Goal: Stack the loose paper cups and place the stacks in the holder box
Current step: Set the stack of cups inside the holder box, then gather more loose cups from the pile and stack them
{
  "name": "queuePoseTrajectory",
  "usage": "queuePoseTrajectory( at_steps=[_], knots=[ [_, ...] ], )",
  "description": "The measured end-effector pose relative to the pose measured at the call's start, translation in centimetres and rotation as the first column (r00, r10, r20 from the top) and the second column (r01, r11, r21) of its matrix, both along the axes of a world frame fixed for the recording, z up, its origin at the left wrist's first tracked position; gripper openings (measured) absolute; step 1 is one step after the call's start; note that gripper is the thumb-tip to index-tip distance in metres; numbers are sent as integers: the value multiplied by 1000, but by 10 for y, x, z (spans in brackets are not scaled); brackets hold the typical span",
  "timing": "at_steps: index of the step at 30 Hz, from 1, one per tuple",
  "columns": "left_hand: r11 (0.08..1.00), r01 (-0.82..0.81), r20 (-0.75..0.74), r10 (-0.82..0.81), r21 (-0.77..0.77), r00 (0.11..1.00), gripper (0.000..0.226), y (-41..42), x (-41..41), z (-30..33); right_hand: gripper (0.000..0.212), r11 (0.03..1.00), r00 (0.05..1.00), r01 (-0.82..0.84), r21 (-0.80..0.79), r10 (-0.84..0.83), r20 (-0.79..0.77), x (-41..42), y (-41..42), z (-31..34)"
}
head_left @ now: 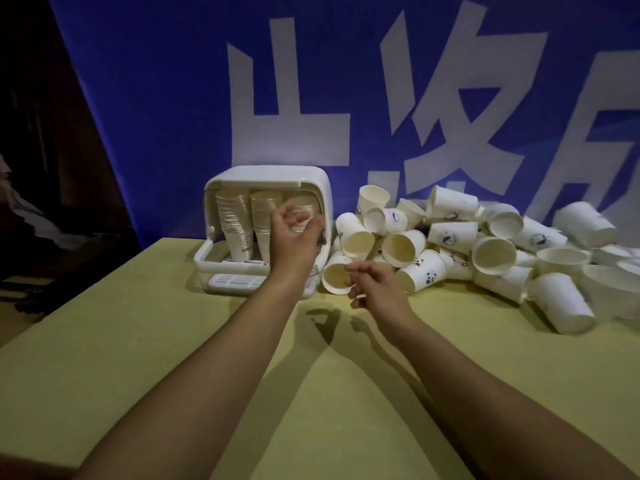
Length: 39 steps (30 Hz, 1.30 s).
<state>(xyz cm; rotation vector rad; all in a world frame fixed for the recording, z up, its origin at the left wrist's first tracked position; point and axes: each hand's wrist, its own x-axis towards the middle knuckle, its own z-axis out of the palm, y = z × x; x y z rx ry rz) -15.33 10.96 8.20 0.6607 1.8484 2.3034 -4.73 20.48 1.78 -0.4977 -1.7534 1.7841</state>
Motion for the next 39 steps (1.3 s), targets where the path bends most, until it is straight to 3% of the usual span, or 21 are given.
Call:
queuePoseTrajectory(
  at_steps=[2,4,7,13,19,24,30,34,39],
  knots=[
    [964,267,17,-267,-14,964,30,1,28,-7,21,999,998,40,-20,-40,-41,30,8,17],
    [868,486,-6,-489,-105,872,25,3,55,-18,20,997,996,76,-22,-77,-53,69,18,26],
    [713,651,-53,-684,-258,728,30,8,95,-36,21,989,988,150,-6,-150,-35,130,30,26],
    [466,743,-71,-865,-480,497,21,44,156,-62,20,946,944,320,48,-322,71,230,54,12],
    [346,752,-93,-929,-562,358,19,100,208,-75,22,885,875,455,102,-465,133,295,93,8],
    [327,801,-78,-939,-501,334,17,151,242,-78,19,777,745,576,253,-627,228,330,150,3],
    [406,850,-64,-910,-336,410,21,194,268,-87,35,484,457,553,678,-857,239,351,230,-9],
    [391,864,-23,-914,-316,406,26,208,262,-100,52,427,400,471,772,-883,245,349,269,-18],
    [393,879,10,-912,-271,411,42,212,255,-113,40,373,337,385,844,-908,248,340,289,-28]
  ],
)
